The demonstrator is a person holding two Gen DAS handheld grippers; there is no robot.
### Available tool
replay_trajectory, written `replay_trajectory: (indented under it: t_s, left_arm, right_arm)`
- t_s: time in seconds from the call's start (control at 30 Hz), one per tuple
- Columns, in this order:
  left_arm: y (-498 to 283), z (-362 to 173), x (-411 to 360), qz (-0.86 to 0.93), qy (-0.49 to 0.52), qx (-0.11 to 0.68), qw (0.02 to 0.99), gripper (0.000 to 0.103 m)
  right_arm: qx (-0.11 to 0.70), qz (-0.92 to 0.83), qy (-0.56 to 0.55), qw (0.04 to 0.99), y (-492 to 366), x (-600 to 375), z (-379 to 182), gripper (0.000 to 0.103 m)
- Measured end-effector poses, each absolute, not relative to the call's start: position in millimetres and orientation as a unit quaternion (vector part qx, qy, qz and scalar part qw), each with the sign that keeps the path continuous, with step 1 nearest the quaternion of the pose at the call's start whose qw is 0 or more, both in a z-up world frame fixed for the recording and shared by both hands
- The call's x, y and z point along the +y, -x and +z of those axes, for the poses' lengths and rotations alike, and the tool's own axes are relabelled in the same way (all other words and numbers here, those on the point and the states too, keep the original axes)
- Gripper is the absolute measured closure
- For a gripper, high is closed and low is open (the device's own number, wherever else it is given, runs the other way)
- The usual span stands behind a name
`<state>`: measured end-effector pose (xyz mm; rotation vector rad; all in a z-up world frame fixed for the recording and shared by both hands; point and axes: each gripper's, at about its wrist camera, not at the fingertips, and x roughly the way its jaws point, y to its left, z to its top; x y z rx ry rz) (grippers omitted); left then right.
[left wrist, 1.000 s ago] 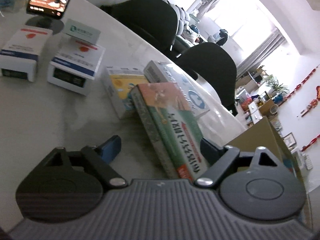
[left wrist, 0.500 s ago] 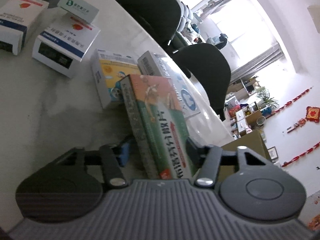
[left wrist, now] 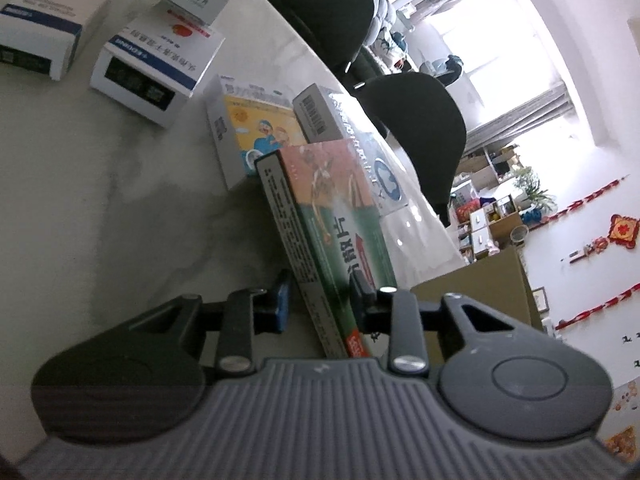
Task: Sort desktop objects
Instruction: 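Lift the green-and-white medicine box off the table with the left tool, then tilt the left tool and stand the medicine box on its end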
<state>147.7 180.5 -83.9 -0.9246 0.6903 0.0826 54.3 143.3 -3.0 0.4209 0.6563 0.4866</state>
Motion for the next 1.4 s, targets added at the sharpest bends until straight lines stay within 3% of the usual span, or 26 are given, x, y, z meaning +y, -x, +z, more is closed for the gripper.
replay_trajectory:
  t_s: [0.9, 1.4]
  left_arm:
    - [-80.5, -78.4, 210.7, 0.038, 0.417, 0.346, 0.839, 0.076]
    - [-36.4, -64.7, 222.2, 0.045, 0.427, 0.314, 0.847, 0.081]
  right_arm:
    - [0.312, 0.268, -0.151, 0.899, -20.1, 185.6, 4.6, 0.018]
    - [0.305, 0.300, -0.101, 0.898, 1.2, 221.5, 1.3, 0.019]
